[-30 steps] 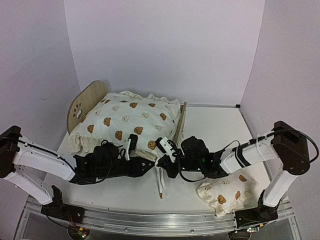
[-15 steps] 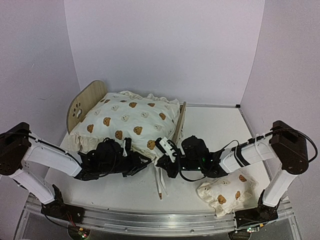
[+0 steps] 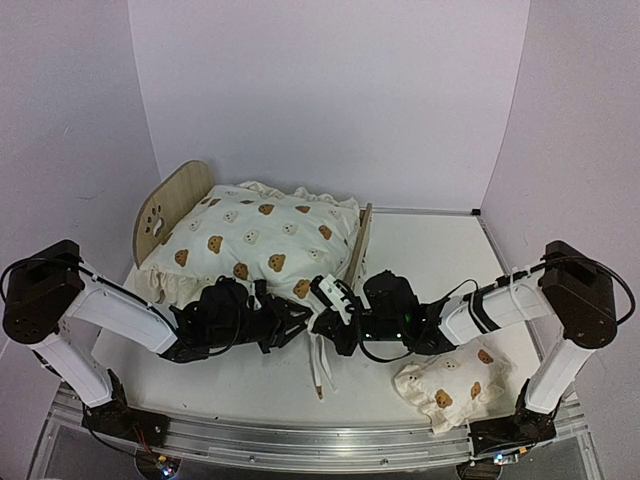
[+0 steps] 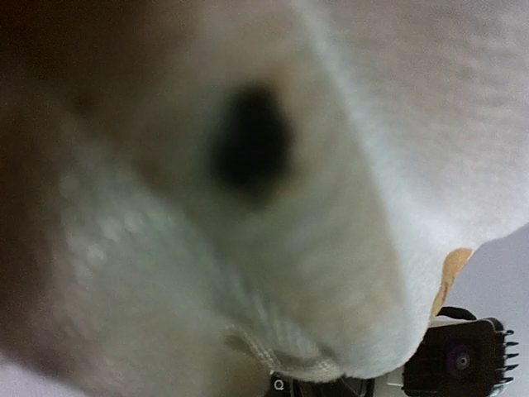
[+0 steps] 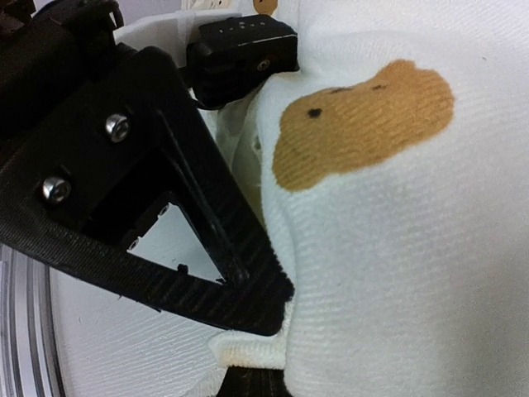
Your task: Set up the pet bed
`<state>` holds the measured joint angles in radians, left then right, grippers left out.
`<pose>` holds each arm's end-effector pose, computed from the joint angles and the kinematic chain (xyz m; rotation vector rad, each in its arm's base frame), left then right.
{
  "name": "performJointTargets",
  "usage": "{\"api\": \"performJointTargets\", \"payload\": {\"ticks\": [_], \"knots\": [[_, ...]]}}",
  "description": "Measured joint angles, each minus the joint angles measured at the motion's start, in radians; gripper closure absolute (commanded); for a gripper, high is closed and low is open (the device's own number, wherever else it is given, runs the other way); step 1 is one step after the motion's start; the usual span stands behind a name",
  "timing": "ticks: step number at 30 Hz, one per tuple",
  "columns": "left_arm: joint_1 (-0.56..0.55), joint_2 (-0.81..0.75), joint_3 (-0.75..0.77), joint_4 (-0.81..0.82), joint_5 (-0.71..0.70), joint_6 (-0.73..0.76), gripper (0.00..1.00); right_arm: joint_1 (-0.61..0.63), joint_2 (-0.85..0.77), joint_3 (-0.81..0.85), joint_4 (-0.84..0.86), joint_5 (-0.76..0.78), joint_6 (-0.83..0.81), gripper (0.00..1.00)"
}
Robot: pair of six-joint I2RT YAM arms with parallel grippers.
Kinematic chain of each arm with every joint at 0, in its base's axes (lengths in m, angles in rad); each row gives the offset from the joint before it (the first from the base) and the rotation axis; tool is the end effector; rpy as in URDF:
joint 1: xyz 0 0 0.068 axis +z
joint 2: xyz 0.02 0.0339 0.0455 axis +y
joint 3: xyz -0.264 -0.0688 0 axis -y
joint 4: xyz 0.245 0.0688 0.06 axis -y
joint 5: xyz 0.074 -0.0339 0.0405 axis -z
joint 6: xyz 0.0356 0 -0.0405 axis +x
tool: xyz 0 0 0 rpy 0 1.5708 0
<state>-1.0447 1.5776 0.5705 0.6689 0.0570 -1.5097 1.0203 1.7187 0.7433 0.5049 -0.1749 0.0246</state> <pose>0.1523 -0.2663 0.1661 -0.4953 2.2978 -1.6128 0.1742 0.2957 0.1560 -1.1200 1.8203 0.8153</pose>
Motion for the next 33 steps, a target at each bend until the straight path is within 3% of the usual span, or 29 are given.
{"api": "performJointTargets", "payload": {"ticks": [5,8,11,20,33], "knots": [[-0.003,0.008,0.003,0.029,-0.016,-0.04,0.78,-0.002,0.0,0.0,0.001,-0.002,0.0,1.0],[-0.004,0.009,0.003,0.031,-0.026,-0.043,0.7,-0.005,0.0,0.0,0.006,-0.002,0.0,1.0],[-0.011,-0.005,-0.01,0.038,-0.043,-0.067,0.69,-0.005,0.0,0.0,0.005,0.0,0.0,1.0],[-0.043,-0.045,-0.087,-0.003,-0.095,-0.16,0.82,-0.004,0.0,0.0,0.005,0.009,0.0,1.0],[-0.043,-0.008,-0.073,-0.018,-0.146,-0.163,0.68,-0.004,0.0,0.0,0.005,-0.005,-0.003,1.0]]}}
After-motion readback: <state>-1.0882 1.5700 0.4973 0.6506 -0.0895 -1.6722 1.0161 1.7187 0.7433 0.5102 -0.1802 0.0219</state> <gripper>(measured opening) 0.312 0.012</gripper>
